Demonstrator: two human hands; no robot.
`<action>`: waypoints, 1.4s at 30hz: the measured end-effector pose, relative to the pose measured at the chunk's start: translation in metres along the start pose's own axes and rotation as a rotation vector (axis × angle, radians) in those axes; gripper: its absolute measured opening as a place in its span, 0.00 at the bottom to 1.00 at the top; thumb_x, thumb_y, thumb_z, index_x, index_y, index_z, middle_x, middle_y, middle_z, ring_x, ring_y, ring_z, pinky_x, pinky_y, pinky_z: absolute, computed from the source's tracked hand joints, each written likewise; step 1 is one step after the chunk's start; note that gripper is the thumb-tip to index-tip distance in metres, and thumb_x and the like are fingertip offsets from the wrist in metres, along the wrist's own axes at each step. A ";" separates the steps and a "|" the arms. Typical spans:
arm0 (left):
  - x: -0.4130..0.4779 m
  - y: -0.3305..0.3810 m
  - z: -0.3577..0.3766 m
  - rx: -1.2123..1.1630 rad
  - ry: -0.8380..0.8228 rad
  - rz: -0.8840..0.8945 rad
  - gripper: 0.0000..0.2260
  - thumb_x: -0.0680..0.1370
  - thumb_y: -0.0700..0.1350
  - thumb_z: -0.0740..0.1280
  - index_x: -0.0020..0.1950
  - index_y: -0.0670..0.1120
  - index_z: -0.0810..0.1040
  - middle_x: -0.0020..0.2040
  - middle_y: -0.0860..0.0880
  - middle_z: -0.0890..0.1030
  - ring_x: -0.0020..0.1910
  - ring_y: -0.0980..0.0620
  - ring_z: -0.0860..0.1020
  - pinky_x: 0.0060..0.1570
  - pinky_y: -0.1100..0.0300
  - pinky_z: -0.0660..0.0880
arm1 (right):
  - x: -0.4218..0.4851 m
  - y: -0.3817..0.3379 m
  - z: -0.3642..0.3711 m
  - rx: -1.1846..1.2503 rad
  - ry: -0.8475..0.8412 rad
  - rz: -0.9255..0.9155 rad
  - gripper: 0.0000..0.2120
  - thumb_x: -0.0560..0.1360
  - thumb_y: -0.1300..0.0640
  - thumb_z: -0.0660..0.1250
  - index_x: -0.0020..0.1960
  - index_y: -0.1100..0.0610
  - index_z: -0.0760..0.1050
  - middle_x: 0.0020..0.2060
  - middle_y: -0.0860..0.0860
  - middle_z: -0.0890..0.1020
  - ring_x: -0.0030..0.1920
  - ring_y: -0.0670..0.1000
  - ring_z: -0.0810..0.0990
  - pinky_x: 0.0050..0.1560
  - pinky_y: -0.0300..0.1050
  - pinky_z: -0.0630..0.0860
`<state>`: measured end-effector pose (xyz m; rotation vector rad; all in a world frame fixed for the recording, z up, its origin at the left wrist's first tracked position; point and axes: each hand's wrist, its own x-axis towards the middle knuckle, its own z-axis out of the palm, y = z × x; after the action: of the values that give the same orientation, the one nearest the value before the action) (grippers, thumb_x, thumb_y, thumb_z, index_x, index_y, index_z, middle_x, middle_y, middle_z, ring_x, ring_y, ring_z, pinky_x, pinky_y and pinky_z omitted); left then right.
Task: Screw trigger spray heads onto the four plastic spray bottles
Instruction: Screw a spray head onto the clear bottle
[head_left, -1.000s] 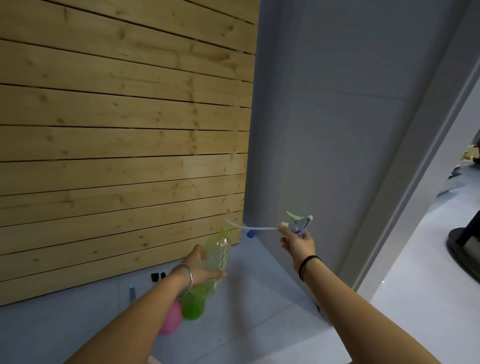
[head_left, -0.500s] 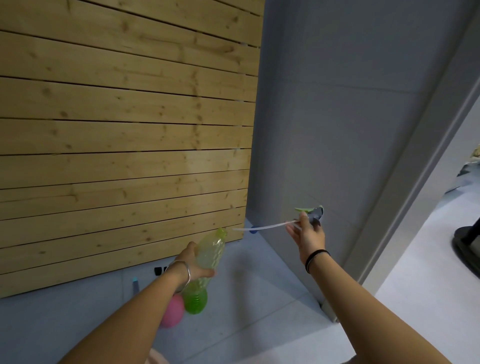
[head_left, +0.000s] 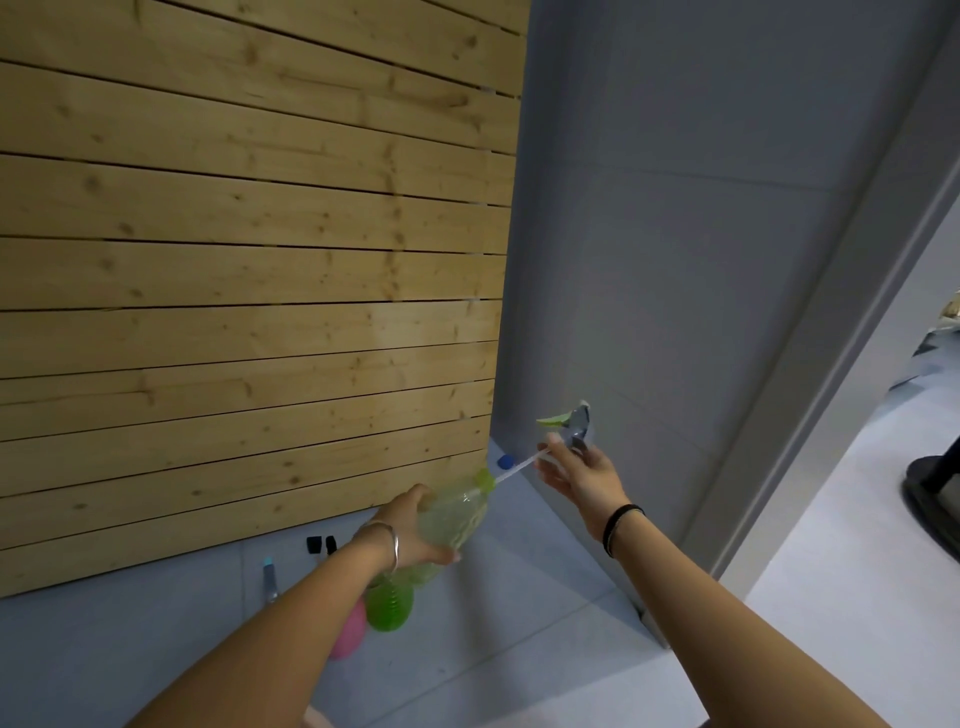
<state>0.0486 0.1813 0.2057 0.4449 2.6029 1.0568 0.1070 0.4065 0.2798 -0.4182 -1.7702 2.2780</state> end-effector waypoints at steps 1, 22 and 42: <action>-0.001 0.006 0.001 -0.017 -0.008 0.025 0.41 0.56 0.58 0.78 0.66 0.50 0.67 0.61 0.52 0.74 0.59 0.51 0.74 0.60 0.57 0.72 | 0.000 0.002 0.003 -0.083 -0.055 0.004 0.11 0.74 0.55 0.69 0.54 0.60 0.77 0.54 0.59 0.82 0.46 0.49 0.83 0.43 0.36 0.81; -0.016 0.055 -0.005 -0.251 0.081 0.197 0.34 0.57 0.63 0.75 0.61 0.60 0.71 0.55 0.61 0.79 0.55 0.60 0.78 0.59 0.57 0.75 | 0.006 -0.020 0.022 -0.185 -0.333 -0.065 0.09 0.73 0.59 0.70 0.53 0.57 0.81 0.55 0.64 0.82 0.49 0.49 0.84 0.49 0.36 0.79; -0.025 0.083 -0.010 -0.353 0.128 0.416 0.46 0.66 0.52 0.74 0.69 0.75 0.46 0.73 0.71 0.57 0.71 0.70 0.59 0.71 0.59 0.64 | -0.002 -0.026 0.057 -0.074 -0.326 -0.059 0.17 0.77 0.51 0.64 0.58 0.63 0.77 0.51 0.60 0.81 0.52 0.56 0.80 0.62 0.51 0.75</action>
<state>0.0821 0.2219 0.2751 0.8759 2.4057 1.6914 0.0885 0.3610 0.3178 -0.0038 -1.9893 2.3506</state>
